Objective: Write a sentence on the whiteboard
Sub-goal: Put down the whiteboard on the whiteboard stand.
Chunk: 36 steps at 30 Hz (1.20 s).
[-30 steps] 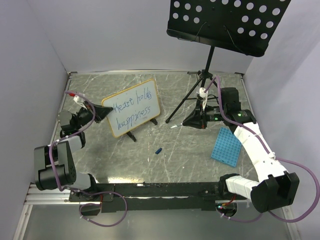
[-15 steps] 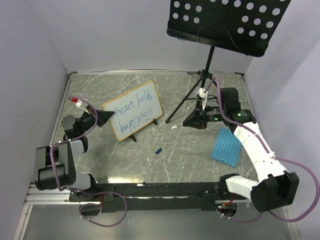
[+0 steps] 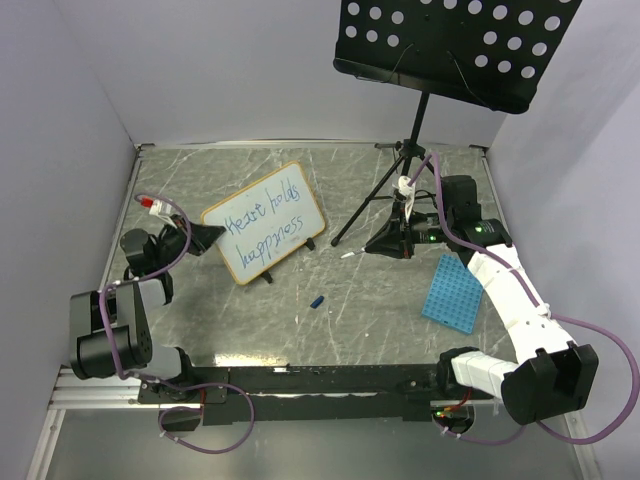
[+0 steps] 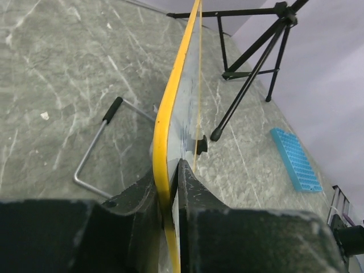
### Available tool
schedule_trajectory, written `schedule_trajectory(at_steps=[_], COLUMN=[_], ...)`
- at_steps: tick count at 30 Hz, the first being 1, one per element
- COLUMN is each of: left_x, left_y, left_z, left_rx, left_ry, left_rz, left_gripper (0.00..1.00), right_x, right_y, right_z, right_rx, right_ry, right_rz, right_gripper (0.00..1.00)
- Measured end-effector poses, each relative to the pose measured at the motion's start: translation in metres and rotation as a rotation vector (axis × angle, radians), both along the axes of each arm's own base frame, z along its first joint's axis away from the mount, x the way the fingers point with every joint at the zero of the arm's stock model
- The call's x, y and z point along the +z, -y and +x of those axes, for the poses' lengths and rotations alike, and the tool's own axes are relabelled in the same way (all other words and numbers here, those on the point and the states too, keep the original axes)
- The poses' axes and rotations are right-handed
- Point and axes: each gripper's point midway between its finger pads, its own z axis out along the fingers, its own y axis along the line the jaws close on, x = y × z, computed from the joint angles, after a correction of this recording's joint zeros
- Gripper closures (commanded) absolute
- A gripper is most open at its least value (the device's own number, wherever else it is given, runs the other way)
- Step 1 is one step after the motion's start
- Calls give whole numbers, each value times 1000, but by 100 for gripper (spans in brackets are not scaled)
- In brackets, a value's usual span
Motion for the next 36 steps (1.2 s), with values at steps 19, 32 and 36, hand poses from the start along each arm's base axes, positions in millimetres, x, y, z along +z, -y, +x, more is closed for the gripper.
schedule_trajectory(at_steps=[19, 32, 36], left_x=[-31, -24, -20], left_y=[-9, -16, -20], left_z=[-3, -2, 1], left_rx=[6, 51, 83], left_ry=[-99, -70, -68], left_rz=[153, 198, 207], left_gripper=[54, 10, 1], right_x=[0, 0, 0], right_y=[0, 0, 0], right_z=[-1, -1, -1], right_rx=[2, 2, 2], right_ry=[-3, -4, -4], right_rz=[2, 2, 1], right_gripper=[100, 100, 100])
